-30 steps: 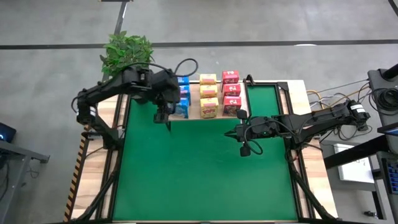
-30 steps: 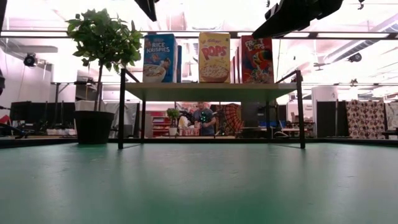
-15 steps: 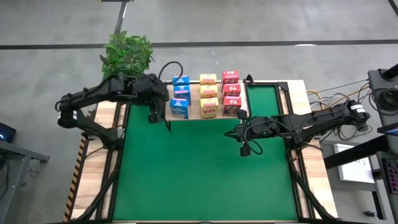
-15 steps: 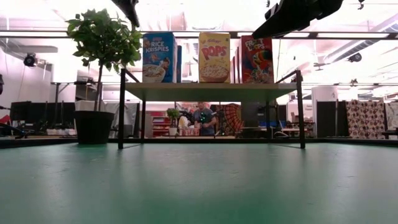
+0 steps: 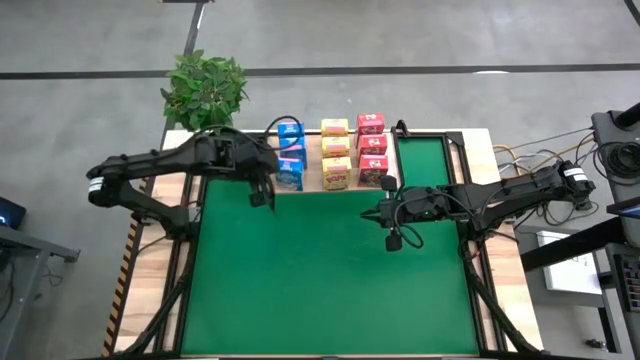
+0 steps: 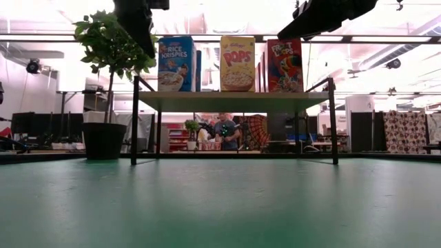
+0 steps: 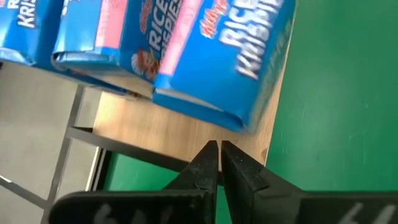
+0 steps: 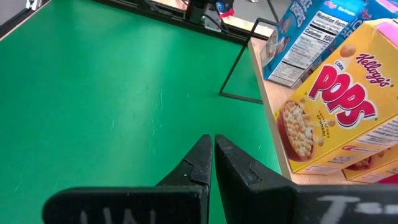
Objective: Stack cereal on shelf
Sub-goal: Put the blue cereal box on the shelf aligned with the other blue cereal boxes, then return to Home Position
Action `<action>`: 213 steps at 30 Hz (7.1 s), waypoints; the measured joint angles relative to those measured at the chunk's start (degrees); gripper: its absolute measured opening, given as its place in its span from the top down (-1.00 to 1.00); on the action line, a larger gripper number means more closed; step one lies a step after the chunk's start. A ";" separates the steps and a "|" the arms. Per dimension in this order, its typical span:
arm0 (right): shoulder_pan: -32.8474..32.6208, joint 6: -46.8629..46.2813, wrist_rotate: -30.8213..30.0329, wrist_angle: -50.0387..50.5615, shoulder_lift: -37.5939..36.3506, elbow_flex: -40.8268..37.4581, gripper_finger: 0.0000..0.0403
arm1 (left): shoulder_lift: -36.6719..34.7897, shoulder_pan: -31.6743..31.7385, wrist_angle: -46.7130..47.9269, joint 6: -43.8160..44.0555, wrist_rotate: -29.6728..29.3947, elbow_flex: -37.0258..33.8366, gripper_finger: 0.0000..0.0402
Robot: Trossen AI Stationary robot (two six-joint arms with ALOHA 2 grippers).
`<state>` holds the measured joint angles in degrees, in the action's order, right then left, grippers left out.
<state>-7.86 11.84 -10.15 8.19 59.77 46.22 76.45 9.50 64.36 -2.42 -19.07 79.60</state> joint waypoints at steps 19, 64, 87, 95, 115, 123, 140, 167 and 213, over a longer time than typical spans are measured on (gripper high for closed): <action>0.00 0.13 0.00 0.04 0.00 0.00 0.96 | 0.06 -0.22 -3.12 1.51 2.61 -0.58 1.00; 0.01 0.23 0.02 0.04 0.00 0.00 0.96 | -1.71 -1.82 -4.92 2.13 1.44 -0.69 1.00; 0.01 0.74 0.02 0.07 0.00 0.00 0.96 | -2.19 -9.29 -12.57 4.04 -5.41 -5.86 1.00; 0.01 0.66 0.02 0.07 0.00 -0.02 0.96 | -2.19 -9.31 -12.72 4.03 -5.91 -5.80 1.00; 0.02 0.61 0.02 0.07 0.00 -0.04 0.96 | -2.19 -9.31 -12.55 4.04 -6.00 -5.80 1.00; 0.02 0.60 0.02 0.04 0.00 -0.04 0.96 | -2.19 -9.31 -12.76 4.03 -6.35 -5.80 1.00; 0.01 0.84 0.02 0.07 0.00 -0.04 0.96 | -2.19 -9.31 -12.96 4.57 -9.35 -5.80 1.00; 0.02 8.77 2.80 -0.96 -0.36 -1.32 0.96 | -4.61 -15.40 -14.47 0.22 -8.18 -7.10 1.00; 1.90 10.27 4.74 -10.50 -46.82 -29.40 0.96 | -51.04 -17.66 -61.88 -6.60 -3.45 -61.24 1.00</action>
<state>-5.96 22.11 -5.41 -2.31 12.95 16.82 25.41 -8.16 2.48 -9.02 -22.53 18.36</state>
